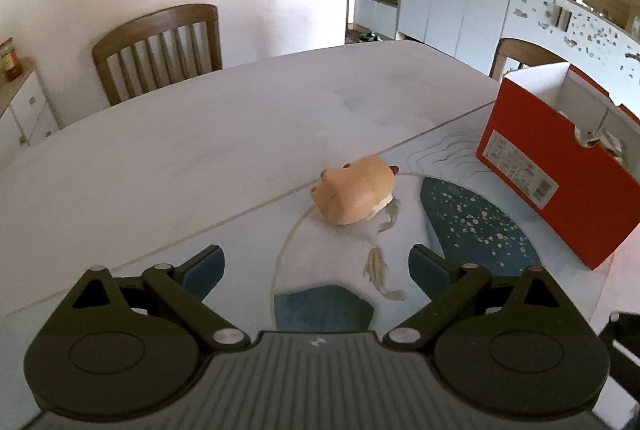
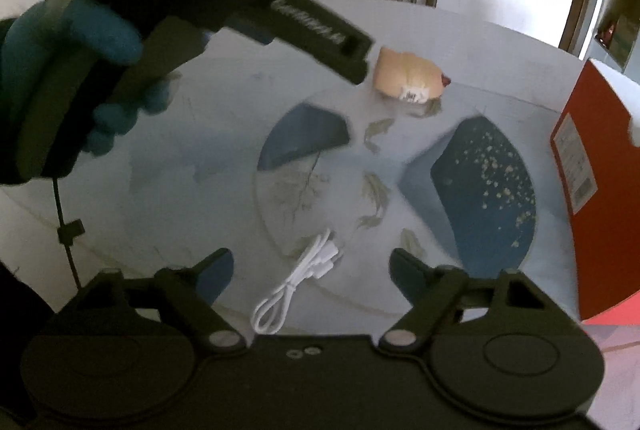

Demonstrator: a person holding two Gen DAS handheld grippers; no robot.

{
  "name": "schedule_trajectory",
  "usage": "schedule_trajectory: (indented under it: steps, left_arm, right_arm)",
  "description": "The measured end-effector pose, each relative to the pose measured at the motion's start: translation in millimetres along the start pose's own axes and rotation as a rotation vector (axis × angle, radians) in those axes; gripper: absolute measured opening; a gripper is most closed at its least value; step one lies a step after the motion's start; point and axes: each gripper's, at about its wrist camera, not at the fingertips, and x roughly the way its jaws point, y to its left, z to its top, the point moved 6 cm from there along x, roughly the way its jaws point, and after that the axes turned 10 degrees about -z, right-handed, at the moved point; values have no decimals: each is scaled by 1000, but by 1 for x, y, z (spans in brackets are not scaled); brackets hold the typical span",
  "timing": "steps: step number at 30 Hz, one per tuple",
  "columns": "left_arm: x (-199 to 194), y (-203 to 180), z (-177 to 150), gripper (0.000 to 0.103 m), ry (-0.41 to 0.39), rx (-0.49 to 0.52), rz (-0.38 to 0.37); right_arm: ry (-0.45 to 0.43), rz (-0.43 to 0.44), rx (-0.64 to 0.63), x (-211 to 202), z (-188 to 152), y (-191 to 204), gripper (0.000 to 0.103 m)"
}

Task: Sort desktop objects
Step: 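Grasp the white USB cable with the right tool while the left tool grasps the bread roll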

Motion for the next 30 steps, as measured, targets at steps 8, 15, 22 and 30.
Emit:
schedule_trajectory:
  steps: [8,15,22,30]
  left_arm:
    - [25,-1,7,99,-31,42,-22]
    - [39,4,10,101,-53,43,-34]
    - [53,1,16,101,-71,71,-71]
    - [72,-7,24,101,-77,147,-82]
  right_arm:
    - [43,-24,9,14,-4,6,61]
    - [35,-51,-21,15,-3,9,55]
    - [56,-66,-2,14,-2,-3,28]
    - [72,-140,31,15,0,-43,9]
